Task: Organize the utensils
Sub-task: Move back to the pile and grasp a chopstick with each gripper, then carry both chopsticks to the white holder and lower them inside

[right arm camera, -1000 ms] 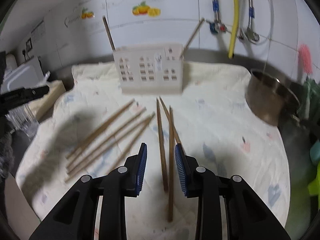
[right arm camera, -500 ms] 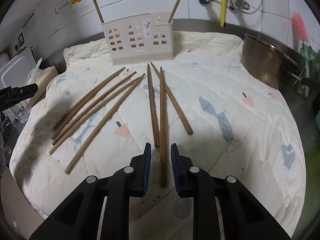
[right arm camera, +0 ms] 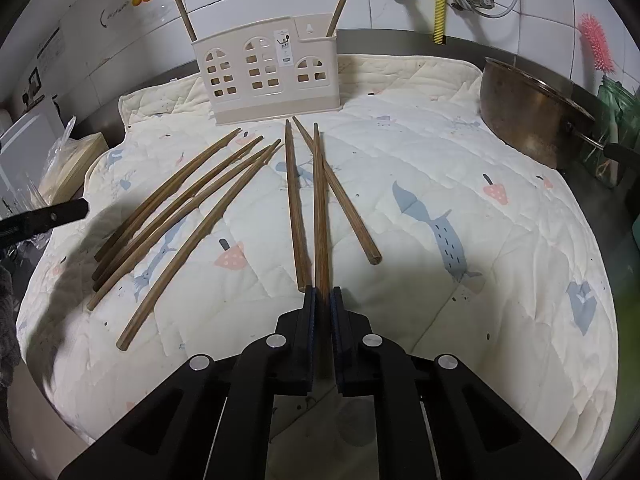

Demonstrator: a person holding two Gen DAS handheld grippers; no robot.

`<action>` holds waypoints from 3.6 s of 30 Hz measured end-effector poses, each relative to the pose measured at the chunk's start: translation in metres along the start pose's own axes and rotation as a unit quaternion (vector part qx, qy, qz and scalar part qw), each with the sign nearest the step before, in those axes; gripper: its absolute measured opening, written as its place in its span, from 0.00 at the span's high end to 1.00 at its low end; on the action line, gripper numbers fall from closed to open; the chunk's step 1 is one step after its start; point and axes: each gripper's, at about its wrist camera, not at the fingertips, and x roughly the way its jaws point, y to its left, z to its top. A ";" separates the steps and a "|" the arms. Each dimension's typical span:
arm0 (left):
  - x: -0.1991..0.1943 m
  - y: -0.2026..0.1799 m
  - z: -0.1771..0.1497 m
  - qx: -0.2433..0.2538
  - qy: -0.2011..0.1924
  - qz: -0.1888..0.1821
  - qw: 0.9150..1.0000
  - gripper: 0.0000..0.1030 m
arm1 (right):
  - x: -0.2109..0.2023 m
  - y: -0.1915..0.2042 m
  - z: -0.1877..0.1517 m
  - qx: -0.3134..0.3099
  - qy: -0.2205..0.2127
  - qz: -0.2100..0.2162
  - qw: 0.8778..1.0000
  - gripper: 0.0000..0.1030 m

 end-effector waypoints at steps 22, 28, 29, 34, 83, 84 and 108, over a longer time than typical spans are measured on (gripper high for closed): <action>0.048 -0.001 0.000 0.005 0.044 0.003 0.999 0.87 | 0.000 -0.001 -0.002 0.009 -0.002 0.004 1.000 0.93; 0.042 -0.004 0.002 0.009 0.036 0.011 0.999 0.92 | -0.001 -0.001 -0.001 0.008 -0.005 0.002 1.000 0.93; 0.039 -0.005 0.003 0.009 0.032 0.010 0.999 0.92 | -0.002 -0.001 -0.001 0.007 -0.006 0.001 1.000 0.93; 0.014 -0.009 0.012 0.020 0.001 0.011 1.000 0.94 | -0.014 0.002 0.006 -0.001 -0.023 0.000 1.000 0.93; -0.112 -0.069 0.223 0.119 -0.180 -0.009 0.976 0.94 | -0.098 0.003 0.278 -0.077 -0.141 0.047 0.986 0.93; -0.116 -0.071 0.228 0.120 -0.186 -0.007 0.975 0.94 | -0.099 0.003 0.281 -0.077 -0.142 0.047 0.986 0.93; -0.034 -0.042 0.271 0.096 -0.134 0.045 0.985 0.94 | -0.035 0.006 0.318 -0.078 -0.100 0.031 0.991 0.93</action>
